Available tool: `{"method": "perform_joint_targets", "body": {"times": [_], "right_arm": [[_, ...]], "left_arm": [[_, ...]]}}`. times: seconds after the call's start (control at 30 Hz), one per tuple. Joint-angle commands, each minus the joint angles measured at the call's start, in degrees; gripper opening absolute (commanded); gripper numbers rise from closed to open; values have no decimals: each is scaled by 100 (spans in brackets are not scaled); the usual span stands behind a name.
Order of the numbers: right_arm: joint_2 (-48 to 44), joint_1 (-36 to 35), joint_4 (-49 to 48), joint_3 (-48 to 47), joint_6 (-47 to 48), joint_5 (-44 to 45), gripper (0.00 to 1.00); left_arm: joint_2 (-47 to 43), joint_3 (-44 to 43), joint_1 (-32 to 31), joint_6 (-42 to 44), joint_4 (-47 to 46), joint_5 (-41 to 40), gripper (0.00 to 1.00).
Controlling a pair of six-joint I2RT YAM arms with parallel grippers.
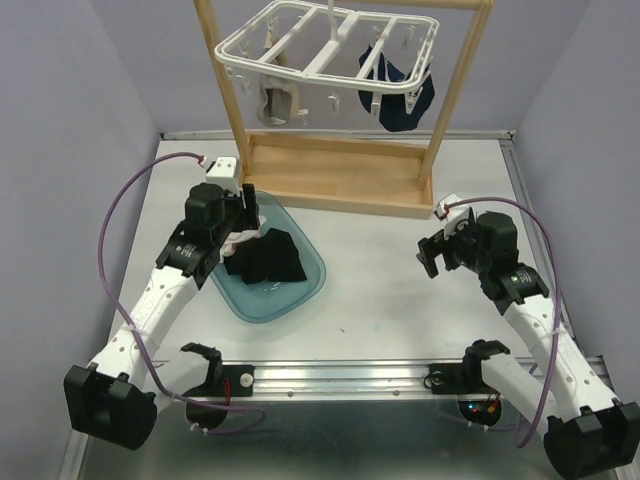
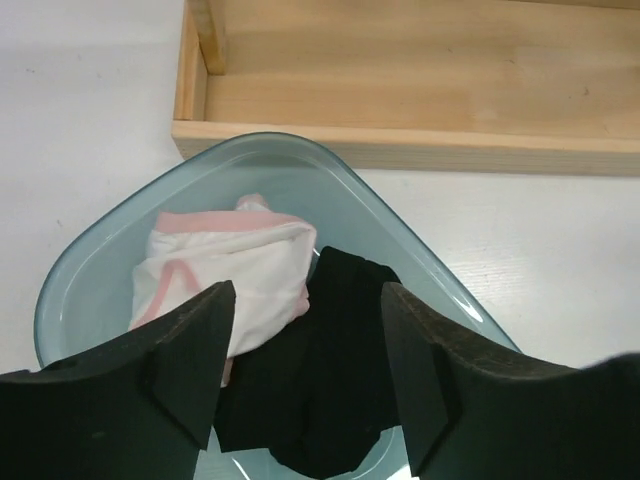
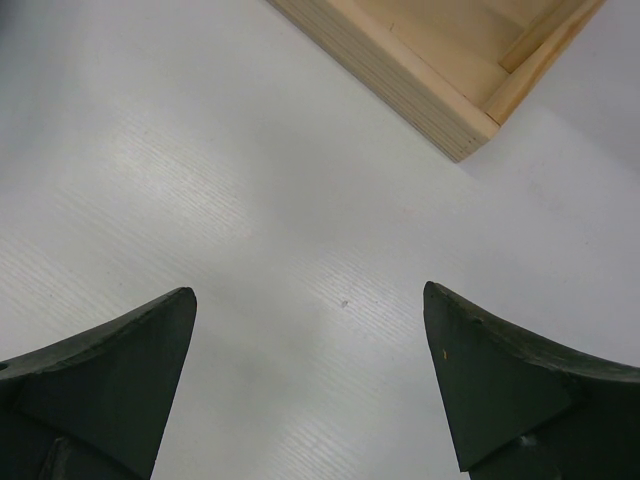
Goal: Remove the underwear clipped to the hanger
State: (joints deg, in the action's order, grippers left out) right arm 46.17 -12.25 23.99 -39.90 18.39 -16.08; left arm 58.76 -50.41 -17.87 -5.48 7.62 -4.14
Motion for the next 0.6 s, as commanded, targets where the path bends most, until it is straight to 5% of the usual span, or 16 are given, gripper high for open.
{"method": "perform_joint_targets", "body": {"times": [0.0,0.17,0.57], "right_arm": [[-3,91,-298,114,-29,-27,100],[-12,231,-298,131,-29,-71,100],[67,346,-87,79,305,-616,100]], "left_arm": [[-602,14,38,37,-252,-8,74],[-963,5,38,134,-348,185,89],[-1859,620,38,398,-1025,651,91]]}}
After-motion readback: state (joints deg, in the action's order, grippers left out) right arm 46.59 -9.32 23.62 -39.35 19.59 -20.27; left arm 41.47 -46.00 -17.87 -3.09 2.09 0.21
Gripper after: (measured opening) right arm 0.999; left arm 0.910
